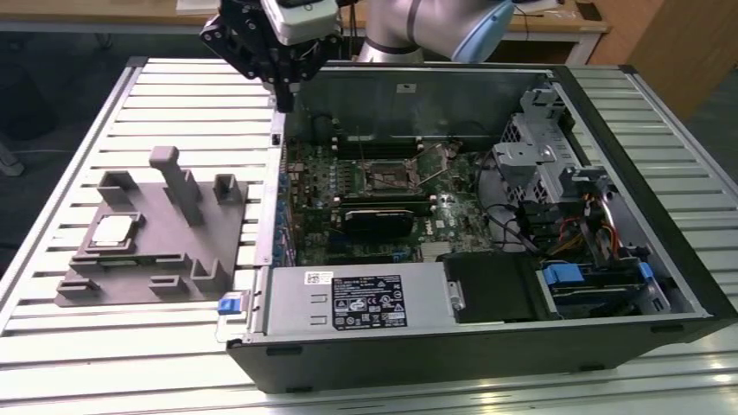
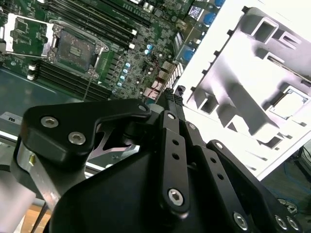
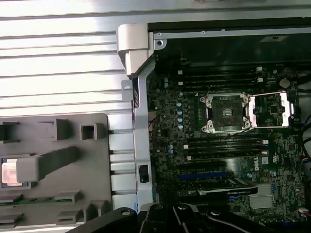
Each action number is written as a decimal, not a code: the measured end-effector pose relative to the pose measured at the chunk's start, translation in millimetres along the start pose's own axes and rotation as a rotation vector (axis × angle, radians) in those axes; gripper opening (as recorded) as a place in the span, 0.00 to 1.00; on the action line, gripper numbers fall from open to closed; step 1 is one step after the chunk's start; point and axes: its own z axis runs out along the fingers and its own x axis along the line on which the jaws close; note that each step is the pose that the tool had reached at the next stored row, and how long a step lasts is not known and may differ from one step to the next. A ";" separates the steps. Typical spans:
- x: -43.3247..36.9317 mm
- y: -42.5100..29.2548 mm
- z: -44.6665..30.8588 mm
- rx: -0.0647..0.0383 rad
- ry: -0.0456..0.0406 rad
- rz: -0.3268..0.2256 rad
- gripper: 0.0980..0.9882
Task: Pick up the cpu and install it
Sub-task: 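Reach for the cpu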
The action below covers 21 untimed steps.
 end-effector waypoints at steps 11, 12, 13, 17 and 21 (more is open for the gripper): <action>10.7 -0.8 -0.2 0.000 0.0000 0.000 0.01; 11.6 -0.9 -0.3 0.000 0.0000 0.000 0.01; 12.5 -0.9 -0.3 0.000 0.0000 0.000 0.01; 16.1 -1.2 -0.3 0.000 0.0000 0.000 0.01; 20.2 -1.5 -0.4 0.000 0.0000 0.000 0.01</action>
